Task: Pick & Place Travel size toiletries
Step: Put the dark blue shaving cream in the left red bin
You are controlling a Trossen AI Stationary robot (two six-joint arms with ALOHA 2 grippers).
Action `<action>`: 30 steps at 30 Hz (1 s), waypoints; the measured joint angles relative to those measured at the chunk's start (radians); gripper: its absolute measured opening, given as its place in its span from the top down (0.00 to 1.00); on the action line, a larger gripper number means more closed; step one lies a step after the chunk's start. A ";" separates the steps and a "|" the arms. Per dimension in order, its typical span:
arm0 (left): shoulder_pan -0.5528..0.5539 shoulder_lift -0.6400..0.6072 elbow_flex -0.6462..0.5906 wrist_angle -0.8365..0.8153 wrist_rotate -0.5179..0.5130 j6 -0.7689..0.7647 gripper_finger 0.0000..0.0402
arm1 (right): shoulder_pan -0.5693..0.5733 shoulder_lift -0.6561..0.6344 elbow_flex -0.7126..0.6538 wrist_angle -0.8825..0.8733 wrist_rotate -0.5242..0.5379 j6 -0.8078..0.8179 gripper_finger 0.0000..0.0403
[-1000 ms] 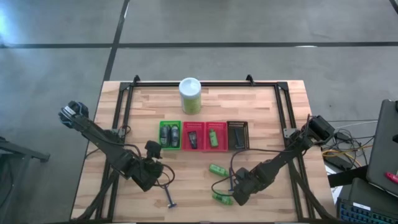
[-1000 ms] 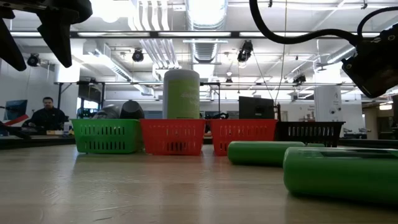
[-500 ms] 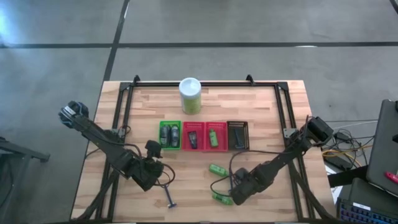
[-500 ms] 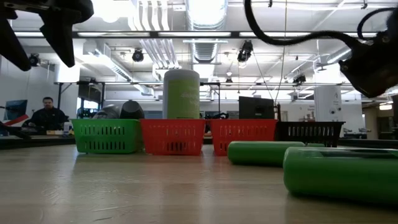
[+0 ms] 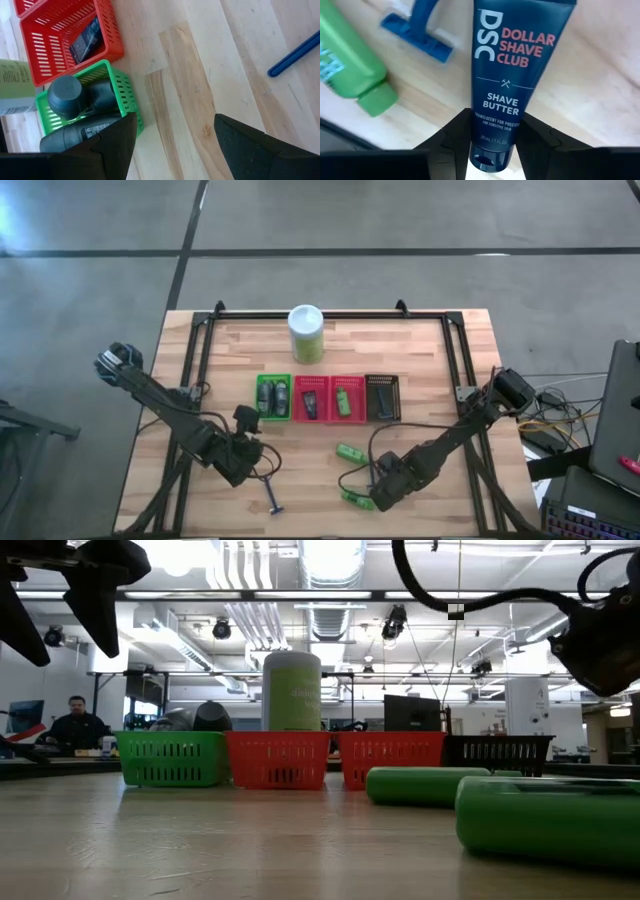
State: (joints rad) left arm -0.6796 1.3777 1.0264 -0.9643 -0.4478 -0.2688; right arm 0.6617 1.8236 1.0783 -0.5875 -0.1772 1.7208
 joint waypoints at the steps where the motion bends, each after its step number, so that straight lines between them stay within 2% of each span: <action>1: 0.000 0.000 0.000 0.001 0.001 0.000 0.33 | 0.000 -0.002 0.005 0.000 0.000 -0.004 0.70; 6: 0.004 0.000 0.001 0.015 0.004 -0.060 0.33 | -0.004 -0.041 0.032 -0.004 0.001 -0.040 0.72; 10: 0.006 -0.004 0.001 0.014 0.004 -0.132 0.33 | -0.024 -0.098 0.044 -0.010 0.042 -0.057 0.71; 15: 0.007 -0.020 0.000 0.015 0.004 -0.226 0.33 | -0.110 -0.161 0.045 0.013 0.079 -0.202 0.72; 20: 0.009 -0.037 0.000 0.021 -0.035 -0.285 0.33 | -0.264 -0.153 0.043 0.177 -0.030 -0.427 0.72; 24: 0.012 -0.045 0.000 0.021 -0.052 -0.354 0.33 | -0.372 -0.107 0.053 0.307 -0.121 -0.474 0.71; 30: 0.012 -0.050 0.000 0.024 -0.052 -0.443 0.33 | -0.424 -0.039 0.132 0.314 -0.166 -0.524 0.71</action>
State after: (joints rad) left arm -0.6674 1.3272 1.0264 -0.9401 -0.4995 -0.7119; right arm 0.2378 1.7844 1.2099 -0.2737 -0.3432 1.1972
